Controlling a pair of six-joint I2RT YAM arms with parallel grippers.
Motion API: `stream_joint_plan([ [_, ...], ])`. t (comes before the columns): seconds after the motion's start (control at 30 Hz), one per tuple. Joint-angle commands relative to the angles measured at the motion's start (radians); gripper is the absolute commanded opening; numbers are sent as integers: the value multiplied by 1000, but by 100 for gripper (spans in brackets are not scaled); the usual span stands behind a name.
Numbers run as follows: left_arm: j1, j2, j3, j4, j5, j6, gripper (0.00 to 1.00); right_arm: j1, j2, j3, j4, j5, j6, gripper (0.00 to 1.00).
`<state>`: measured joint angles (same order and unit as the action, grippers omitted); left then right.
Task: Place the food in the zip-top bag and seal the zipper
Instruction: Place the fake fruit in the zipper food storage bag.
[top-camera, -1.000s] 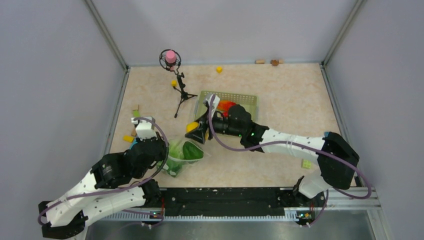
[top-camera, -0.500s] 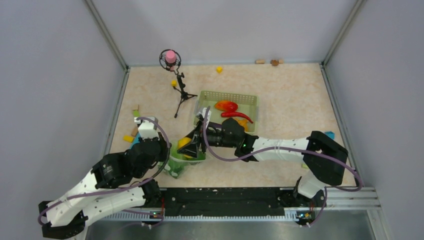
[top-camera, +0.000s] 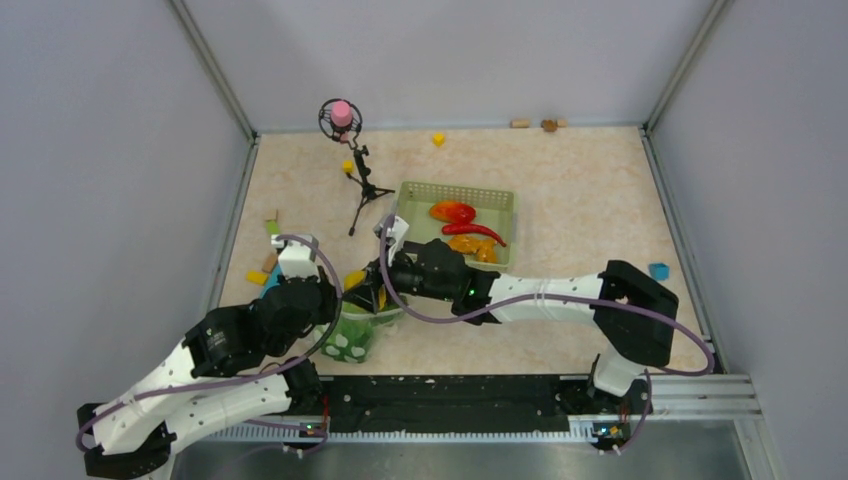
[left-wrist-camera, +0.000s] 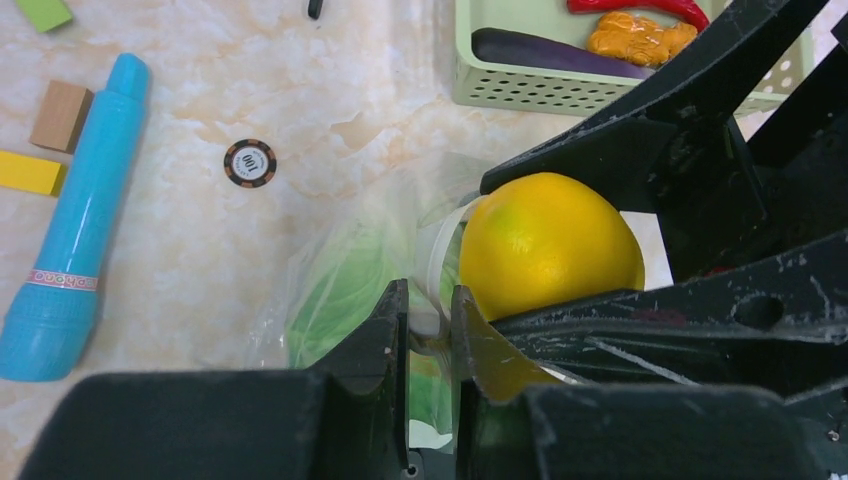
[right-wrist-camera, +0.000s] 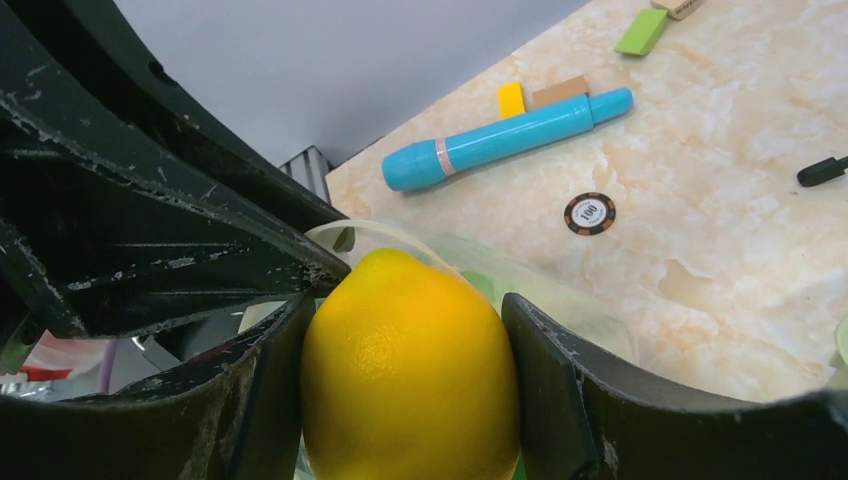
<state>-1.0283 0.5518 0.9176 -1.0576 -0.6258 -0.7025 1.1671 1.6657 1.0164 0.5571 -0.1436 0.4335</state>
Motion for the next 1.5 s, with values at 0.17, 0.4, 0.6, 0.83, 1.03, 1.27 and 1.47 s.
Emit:
stream_joint_plan([
  [0.17,-5,-36,-2,98,14,-6,0,43,4,37,-65,-1,-86,60],
  [0.4,-4,-44,-5,98,11,-11,0,52,7,52,-96,1,-102,85],
  [0.6,-3,-34,-4,98,9,-12,0,55,-2,60,-134,-22,-107,94],
  [0.83,-4,-33,-3,88,-4,-19,0,54,-96,39,-136,-22,-137,95],
  [1.03,-3,-32,-2,77,-18,-27,0,54,-232,-15,-192,104,-143,97],
  [1.27,-3,-30,0,74,-21,-29,0,55,-416,-186,-277,269,-132,97],
  [1.47,-3,-31,0,75,-22,-31,0,55,-484,-320,-355,301,-104,96],
])
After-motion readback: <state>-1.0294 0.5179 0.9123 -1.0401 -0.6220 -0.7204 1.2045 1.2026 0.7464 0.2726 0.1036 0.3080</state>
